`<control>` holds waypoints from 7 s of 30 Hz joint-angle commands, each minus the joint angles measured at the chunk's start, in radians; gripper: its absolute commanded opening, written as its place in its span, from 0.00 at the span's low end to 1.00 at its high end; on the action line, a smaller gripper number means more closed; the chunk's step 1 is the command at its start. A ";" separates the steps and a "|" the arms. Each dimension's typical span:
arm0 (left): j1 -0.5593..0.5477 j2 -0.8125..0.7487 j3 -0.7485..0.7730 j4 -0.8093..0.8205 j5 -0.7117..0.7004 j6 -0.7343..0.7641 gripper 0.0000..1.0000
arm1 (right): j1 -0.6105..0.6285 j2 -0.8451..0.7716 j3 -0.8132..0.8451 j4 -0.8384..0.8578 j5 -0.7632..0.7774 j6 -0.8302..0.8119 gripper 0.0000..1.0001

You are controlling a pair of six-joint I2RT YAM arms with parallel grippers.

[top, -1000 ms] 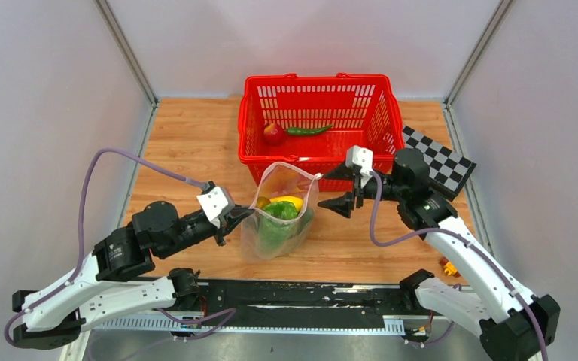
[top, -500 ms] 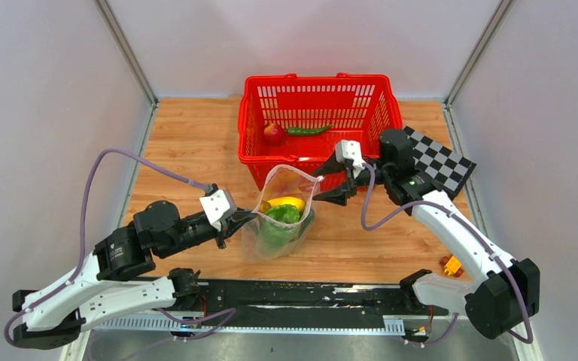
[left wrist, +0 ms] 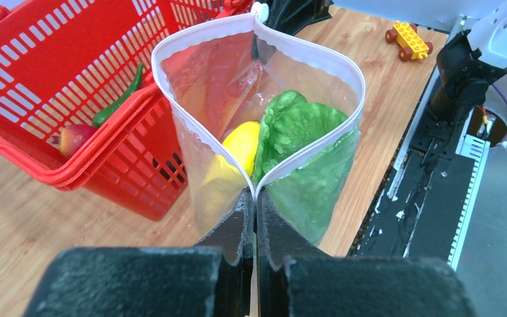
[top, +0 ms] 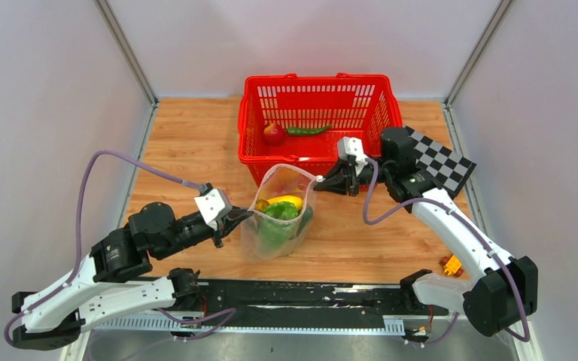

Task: Place the food in the zip-top bag and seal the zipper
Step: Adjust the zipper food storage bag at the center of the board, then zip the zipper food storage bag at the center of the board.

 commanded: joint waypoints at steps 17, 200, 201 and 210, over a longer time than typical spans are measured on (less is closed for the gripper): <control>0.000 -0.046 0.041 -0.044 -0.200 -0.042 0.00 | -0.018 -0.321 -0.168 0.062 0.230 0.275 0.00; 0.114 0.742 0.566 0.048 0.776 0.209 0.25 | 0.225 -0.369 0.155 -0.370 0.363 0.218 0.00; 0.114 0.743 0.568 0.046 0.776 0.209 0.20 | 0.225 -0.369 0.155 -0.372 0.365 0.218 0.00; 0.114 0.709 0.537 -0.009 0.696 0.229 0.00 | 0.225 -0.430 0.111 -0.310 0.450 0.246 0.00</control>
